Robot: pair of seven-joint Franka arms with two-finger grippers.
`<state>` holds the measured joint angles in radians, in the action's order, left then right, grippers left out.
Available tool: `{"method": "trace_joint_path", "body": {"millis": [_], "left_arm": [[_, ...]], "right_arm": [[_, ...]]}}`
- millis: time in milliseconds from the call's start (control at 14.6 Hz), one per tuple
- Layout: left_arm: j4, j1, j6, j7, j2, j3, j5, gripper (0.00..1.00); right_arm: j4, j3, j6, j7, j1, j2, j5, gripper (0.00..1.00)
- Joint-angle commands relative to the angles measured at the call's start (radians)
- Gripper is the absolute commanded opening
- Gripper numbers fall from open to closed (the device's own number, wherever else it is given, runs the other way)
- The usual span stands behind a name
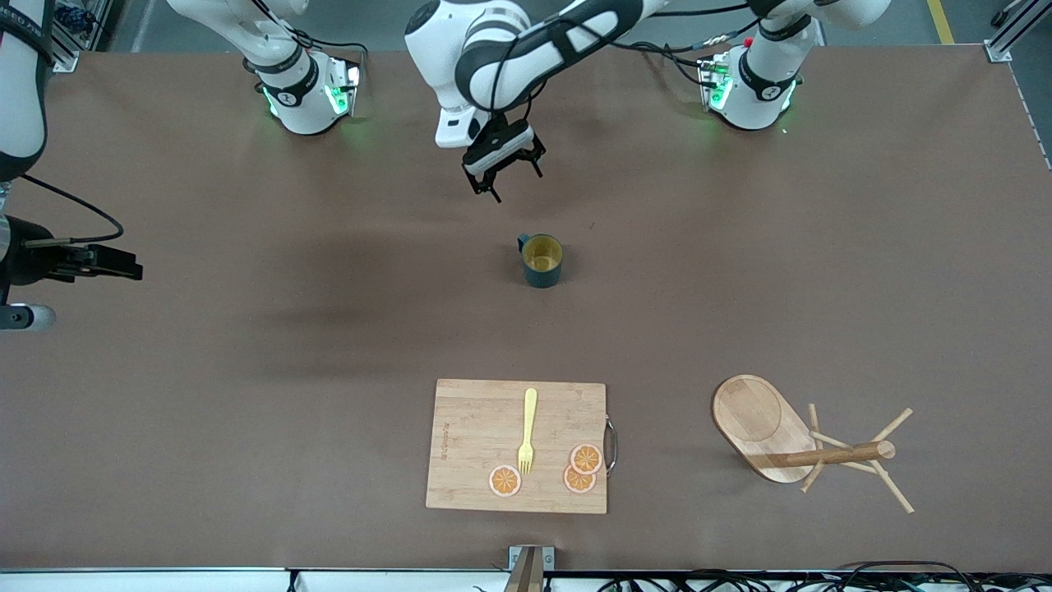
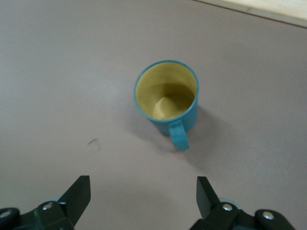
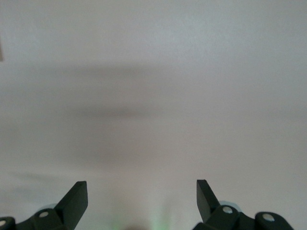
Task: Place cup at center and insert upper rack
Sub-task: 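Lower the left gripper onto the mug handle and close it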
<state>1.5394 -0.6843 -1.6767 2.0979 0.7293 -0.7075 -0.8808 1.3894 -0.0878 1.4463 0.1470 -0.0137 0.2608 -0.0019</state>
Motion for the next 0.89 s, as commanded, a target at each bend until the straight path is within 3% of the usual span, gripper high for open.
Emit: {"method": "trace_joint_path", "body": {"millis": [0,273,546,819], "left_arm": [[-0.045,-0.095,0.000,0.108,0.074,0.086,-0.114,0.92],[-0.045,-0.244,-0.058,0.174,0.090,0.279,-0.124,0.76],[-0.045,-0.251,-0.072,0.174,0.107,0.312,-0.148,0.66],[-0.045,-0.250,-0.093,0.191,0.124,0.330,-0.188,0.66]], "right_arm": [[-0.004,0.023,-0.041,0.025,-0.020,-0.018,0.000,1.00],[0.025,0.026,-0.044,-0.051,-0.017,-0.070,0.002,1.00],[0.091,0.030,-0.046,-0.083,-0.006,-0.159,0.002,1.00],[0.129,0.028,-0.053,-0.081,-0.008,-0.242,0.020,1.00]]}}
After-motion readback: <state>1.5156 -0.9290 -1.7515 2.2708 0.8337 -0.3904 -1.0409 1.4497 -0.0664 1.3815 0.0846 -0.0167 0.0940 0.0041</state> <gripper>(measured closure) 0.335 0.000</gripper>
